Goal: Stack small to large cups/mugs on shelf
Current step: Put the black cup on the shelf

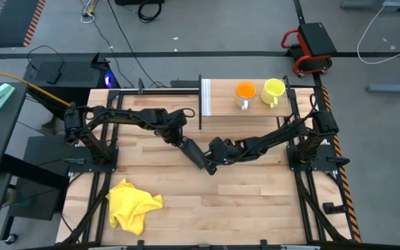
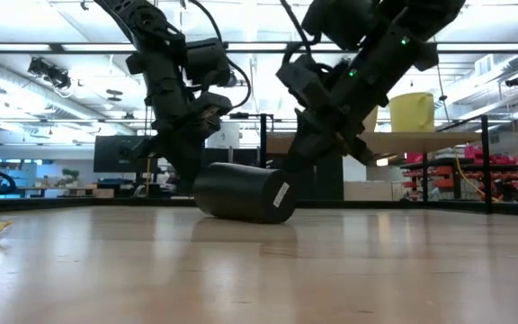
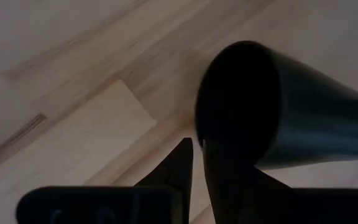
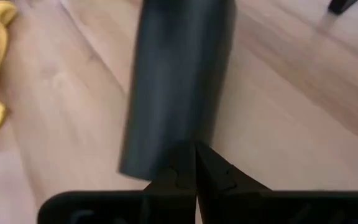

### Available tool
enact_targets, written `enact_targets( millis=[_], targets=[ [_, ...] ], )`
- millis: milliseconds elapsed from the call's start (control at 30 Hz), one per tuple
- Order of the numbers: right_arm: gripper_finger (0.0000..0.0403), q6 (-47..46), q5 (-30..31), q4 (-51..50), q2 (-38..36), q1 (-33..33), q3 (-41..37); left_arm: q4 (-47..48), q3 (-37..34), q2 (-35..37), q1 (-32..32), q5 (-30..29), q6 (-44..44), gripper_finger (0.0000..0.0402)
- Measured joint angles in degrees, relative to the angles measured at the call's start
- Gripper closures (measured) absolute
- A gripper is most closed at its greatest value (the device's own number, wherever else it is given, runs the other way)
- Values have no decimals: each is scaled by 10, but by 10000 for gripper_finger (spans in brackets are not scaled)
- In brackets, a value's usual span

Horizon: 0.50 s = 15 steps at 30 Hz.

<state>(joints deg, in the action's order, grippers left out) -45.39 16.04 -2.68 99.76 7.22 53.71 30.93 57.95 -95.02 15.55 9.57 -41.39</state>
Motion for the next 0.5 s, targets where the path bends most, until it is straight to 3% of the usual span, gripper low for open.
enact_targets(
  millis=[500],
  targets=[
    [402,-16,-7,-5,0,3,0,-59,0,0,-19,31,0,362]
  ],
)
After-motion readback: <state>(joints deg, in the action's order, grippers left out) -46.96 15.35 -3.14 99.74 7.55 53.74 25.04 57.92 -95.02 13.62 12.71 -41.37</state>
